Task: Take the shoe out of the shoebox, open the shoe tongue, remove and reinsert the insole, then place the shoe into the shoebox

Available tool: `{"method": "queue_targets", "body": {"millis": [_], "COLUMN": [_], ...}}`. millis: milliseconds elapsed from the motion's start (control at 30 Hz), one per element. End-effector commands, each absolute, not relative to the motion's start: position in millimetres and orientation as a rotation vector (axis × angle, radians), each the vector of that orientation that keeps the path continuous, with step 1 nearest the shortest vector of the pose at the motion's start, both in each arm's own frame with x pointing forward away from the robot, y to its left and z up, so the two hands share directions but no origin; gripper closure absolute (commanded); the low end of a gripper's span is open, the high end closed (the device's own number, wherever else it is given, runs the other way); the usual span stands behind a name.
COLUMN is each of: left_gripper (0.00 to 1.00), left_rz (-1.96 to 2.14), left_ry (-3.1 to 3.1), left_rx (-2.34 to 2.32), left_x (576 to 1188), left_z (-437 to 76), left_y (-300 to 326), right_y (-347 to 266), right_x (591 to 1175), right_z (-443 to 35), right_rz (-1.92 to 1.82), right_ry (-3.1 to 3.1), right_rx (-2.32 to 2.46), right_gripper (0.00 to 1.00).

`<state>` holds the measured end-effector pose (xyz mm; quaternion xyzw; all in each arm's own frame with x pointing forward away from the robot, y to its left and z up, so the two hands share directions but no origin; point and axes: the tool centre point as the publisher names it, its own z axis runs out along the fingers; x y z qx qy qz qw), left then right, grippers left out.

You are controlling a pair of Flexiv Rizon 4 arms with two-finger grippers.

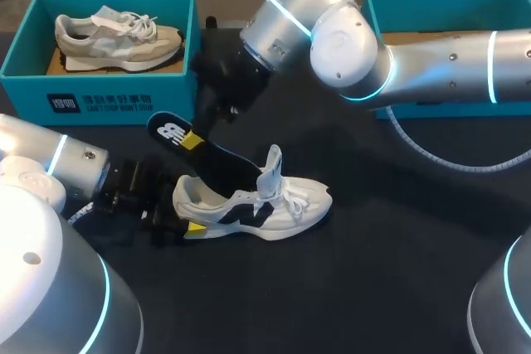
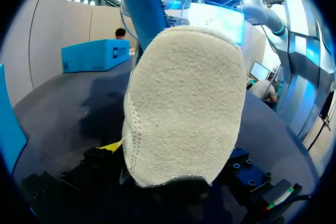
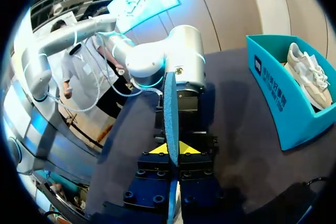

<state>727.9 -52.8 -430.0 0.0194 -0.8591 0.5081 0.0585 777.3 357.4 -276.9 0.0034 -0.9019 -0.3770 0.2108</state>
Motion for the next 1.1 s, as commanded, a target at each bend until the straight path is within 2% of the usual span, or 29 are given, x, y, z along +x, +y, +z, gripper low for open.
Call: {"method": "queue_targets", "body": {"millis": [33,300,633,1100], "left_gripper": [1.0,1.0,1.0,1.0], "left_rz": [1.536,1.536,1.536,1.536], "left_ry": [-2.604,-2.604,-2.604,-2.604], "left_rx": [0.059,0.059,0.059,0.059], "left_x": [726.8,726.8,726.8,726.8], "left_z": [-438.3,-438.3,-438.3,-438.3], "left_y": [-56.5,-56.5,-56.5,-56.5], "right_y": [356.7,383.6,392.4,393.9], "right_x": [776.3,796.1,812.1,835.4], "right_z": [-276.6,-249.0,-209.8,-130.3], "right_rz": [-1.048,-1.197,-1.418,-1.646], "right_ry": [-2.51,-2.493,-2.46,-2.41], "right_rx": [0.008,0.075,-0.085,-0.008], "right_gripper": [1.0,1.0,1.0,1.0]}}
